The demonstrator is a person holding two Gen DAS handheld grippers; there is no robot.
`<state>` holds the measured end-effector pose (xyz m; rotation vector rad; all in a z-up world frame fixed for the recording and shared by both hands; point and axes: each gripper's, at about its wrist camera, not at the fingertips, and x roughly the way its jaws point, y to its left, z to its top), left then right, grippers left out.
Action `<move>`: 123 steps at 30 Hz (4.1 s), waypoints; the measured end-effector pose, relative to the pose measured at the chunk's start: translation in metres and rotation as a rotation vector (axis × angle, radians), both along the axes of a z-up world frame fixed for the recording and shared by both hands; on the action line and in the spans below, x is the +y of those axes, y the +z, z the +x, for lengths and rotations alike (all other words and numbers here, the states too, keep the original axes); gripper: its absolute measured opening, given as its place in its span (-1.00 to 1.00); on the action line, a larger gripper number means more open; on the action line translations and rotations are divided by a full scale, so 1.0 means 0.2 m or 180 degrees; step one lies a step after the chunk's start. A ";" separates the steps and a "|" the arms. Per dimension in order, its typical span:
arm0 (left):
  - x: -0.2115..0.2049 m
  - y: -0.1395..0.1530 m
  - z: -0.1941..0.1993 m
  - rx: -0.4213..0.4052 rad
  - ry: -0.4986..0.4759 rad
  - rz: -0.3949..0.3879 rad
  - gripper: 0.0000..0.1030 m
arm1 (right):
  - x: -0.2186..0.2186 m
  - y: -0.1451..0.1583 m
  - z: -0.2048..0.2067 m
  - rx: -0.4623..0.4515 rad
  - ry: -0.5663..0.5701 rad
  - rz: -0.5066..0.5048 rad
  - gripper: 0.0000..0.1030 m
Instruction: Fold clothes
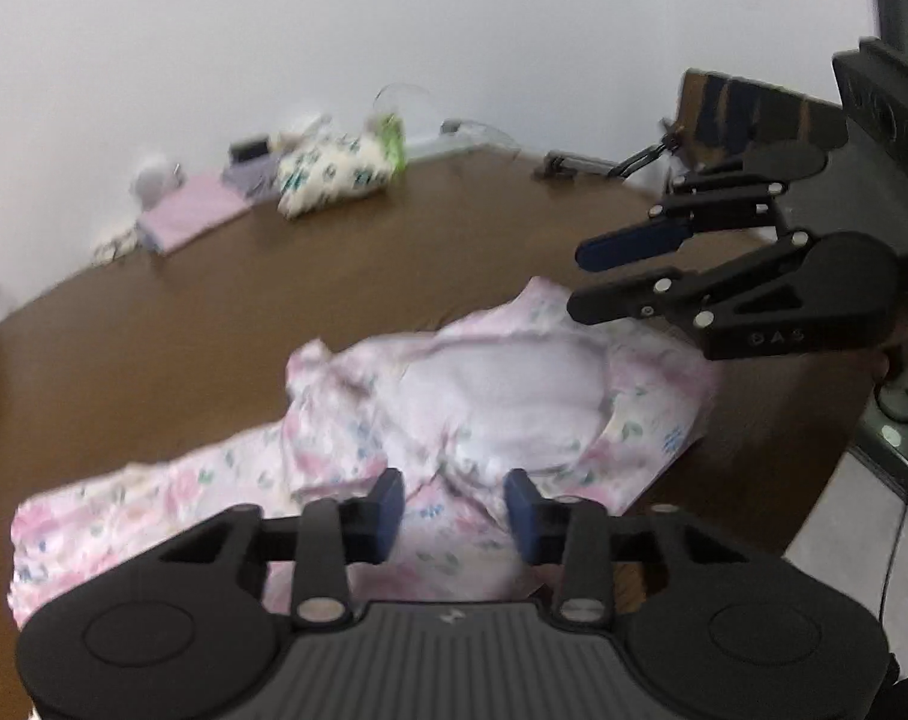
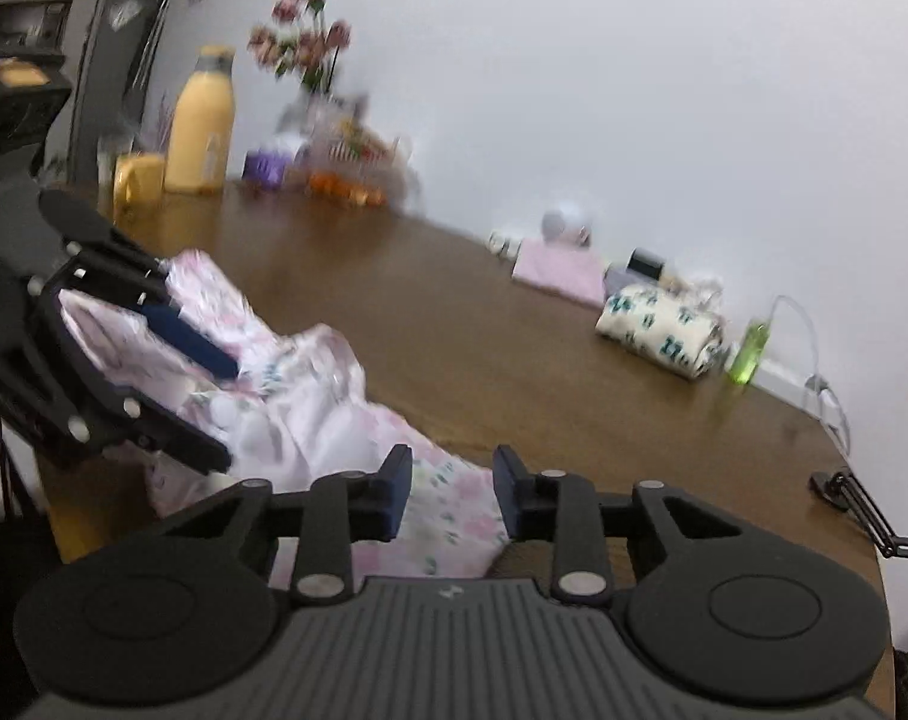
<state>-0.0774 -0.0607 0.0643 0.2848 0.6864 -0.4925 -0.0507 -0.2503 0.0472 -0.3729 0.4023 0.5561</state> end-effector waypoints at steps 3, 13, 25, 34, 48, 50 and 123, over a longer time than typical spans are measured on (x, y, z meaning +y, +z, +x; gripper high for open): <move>0.08 0.04 -0.02 -0.0039 0.0039 -0.0069 -0.24 | 0.03 -0.03 0.06 0.0158 0.0143 -0.0055 -0.42; 0.13 0.08 -0.13 -0.0020 -0.0439 -0.0092 0.33 | 0.05 -0.14 0.15 0.0503 0.0322 -0.0078 -0.39; 0.14 0.06 -0.16 -0.0496 -0.0883 0.0577 -0.78 | 0.07 -0.15 0.12 0.0436 0.0193 -0.0033 -0.38; 0.14 0.15 -0.14 -0.0905 -0.1372 0.0788 -0.72 | 0.07 -0.14 0.11 0.0482 0.0180 -0.0003 -0.38; 0.38 -0.03 -0.01 -0.0458 -0.0789 0.0401 0.00 | 0.09 -0.13 0.04 0.0546 0.0125 -0.0069 -0.37; 0.50 0.04 -0.03 -0.0492 -0.0617 0.0096 0.06 | 0.12 -0.12 0.01 0.0522 0.0120 -0.0163 -0.37; 0.11 -0.05 0.65 0.0441 0.0048 -0.1421 -0.21 | -0.08 -0.06 0.40 0.1230 -0.0568 0.1181 -0.36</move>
